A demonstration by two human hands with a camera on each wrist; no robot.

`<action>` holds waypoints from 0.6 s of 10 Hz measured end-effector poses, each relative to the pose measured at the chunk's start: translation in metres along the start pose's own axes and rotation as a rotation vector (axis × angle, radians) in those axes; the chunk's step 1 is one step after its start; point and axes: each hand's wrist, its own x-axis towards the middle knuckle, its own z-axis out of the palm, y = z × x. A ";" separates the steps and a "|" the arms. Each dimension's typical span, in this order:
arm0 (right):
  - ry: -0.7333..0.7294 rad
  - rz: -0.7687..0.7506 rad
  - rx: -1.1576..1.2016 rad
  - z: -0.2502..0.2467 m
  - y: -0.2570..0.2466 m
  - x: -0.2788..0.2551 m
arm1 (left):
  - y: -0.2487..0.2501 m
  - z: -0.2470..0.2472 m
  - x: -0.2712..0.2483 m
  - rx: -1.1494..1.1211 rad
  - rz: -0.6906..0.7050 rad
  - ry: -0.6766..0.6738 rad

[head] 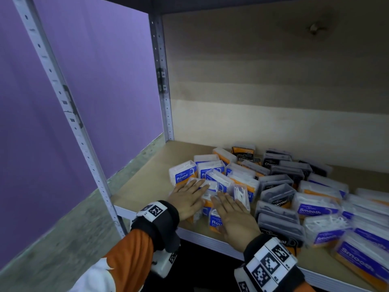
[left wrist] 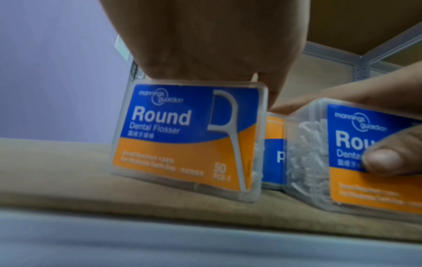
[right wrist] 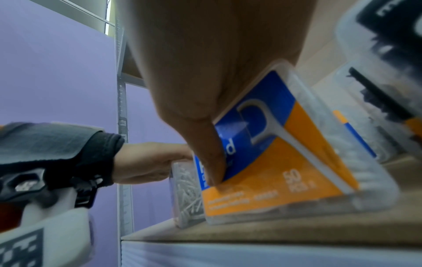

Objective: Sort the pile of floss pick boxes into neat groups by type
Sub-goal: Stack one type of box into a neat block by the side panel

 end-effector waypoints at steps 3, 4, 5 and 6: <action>0.000 0.013 -0.018 -0.003 -0.003 -0.002 | 0.002 -0.002 -0.001 -0.018 -0.003 -0.007; -0.004 0.016 -0.023 -0.004 -0.004 -0.003 | 0.002 -0.002 0.000 -0.015 -0.003 -0.006; -0.004 0.017 -0.023 -0.004 -0.004 -0.003 | 0.002 -0.001 0.000 -0.019 -0.003 -0.007; -0.001 0.016 -0.025 -0.005 -0.004 -0.004 | 0.002 -0.001 0.002 -0.025 -0.004 -0.011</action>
